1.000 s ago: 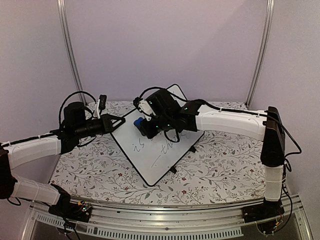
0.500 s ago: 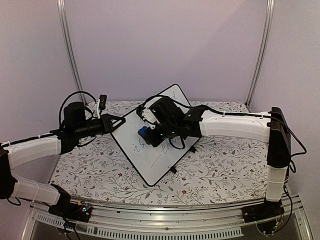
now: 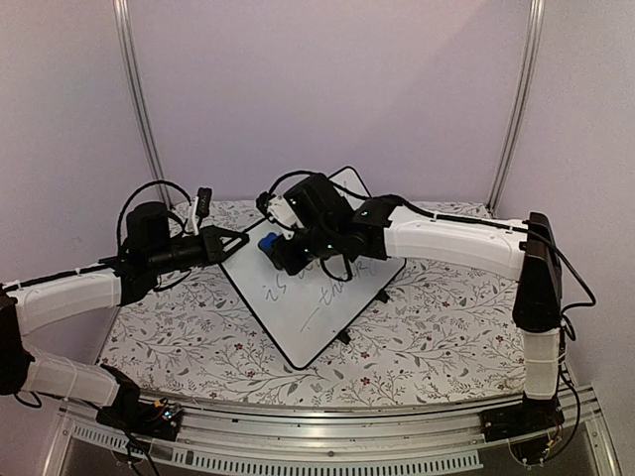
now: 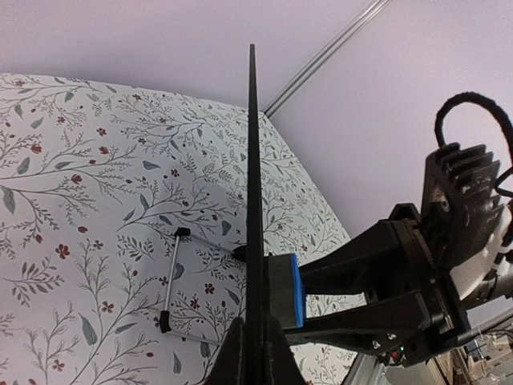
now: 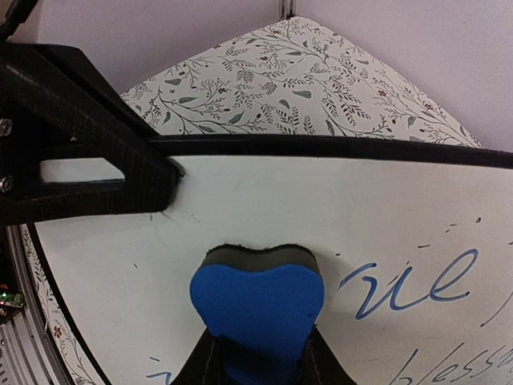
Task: Erase the whiteboard
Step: Erase the whiteboard on the whiteboard stand.
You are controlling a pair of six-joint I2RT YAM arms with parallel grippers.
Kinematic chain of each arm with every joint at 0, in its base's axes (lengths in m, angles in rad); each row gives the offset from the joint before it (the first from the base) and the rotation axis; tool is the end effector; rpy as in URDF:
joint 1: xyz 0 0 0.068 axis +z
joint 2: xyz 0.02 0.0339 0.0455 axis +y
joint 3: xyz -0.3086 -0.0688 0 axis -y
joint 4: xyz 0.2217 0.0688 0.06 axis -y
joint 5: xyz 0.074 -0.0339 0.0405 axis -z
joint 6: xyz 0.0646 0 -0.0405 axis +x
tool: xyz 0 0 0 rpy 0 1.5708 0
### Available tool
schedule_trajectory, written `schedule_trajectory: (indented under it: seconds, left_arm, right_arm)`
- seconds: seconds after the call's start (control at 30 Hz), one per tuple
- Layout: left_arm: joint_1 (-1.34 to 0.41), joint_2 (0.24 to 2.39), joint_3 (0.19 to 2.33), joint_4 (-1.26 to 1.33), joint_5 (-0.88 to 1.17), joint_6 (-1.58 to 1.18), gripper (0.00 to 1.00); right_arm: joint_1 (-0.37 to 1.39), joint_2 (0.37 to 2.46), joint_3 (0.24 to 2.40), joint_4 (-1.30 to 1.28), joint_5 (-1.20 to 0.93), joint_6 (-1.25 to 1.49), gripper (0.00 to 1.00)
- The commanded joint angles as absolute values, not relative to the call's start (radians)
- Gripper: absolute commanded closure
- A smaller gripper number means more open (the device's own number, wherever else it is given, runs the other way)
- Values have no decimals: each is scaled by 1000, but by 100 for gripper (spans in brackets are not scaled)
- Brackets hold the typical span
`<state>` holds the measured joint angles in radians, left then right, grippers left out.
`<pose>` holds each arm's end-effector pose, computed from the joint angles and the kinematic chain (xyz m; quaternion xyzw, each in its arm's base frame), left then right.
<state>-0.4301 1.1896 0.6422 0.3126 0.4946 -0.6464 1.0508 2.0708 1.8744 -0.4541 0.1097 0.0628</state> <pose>0.2172 -0.1334 0.3053 0.0686 0.7731 -0.4729 0.4171 0.2581 0.4365 0.3162 -0.4028 0.7992 0.1926 0.4024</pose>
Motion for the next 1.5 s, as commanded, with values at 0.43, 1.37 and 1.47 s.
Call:
schedule_trajectory:
  seconds: [0.43,1.37,1.47]
  left_arm:
    - [-456,1169,649,384,581,-631,100]
    - [-456,1167,649,385,587,-633,100]
    - [-456,1166,650,385,587,-632,100]
  right_arm:
    - [1051,1996,1712,-470,117,76,100]
    - [1016,1981,1638,-462,137,68,100]
    - [1004,2001,1687,-463,118,65,100]
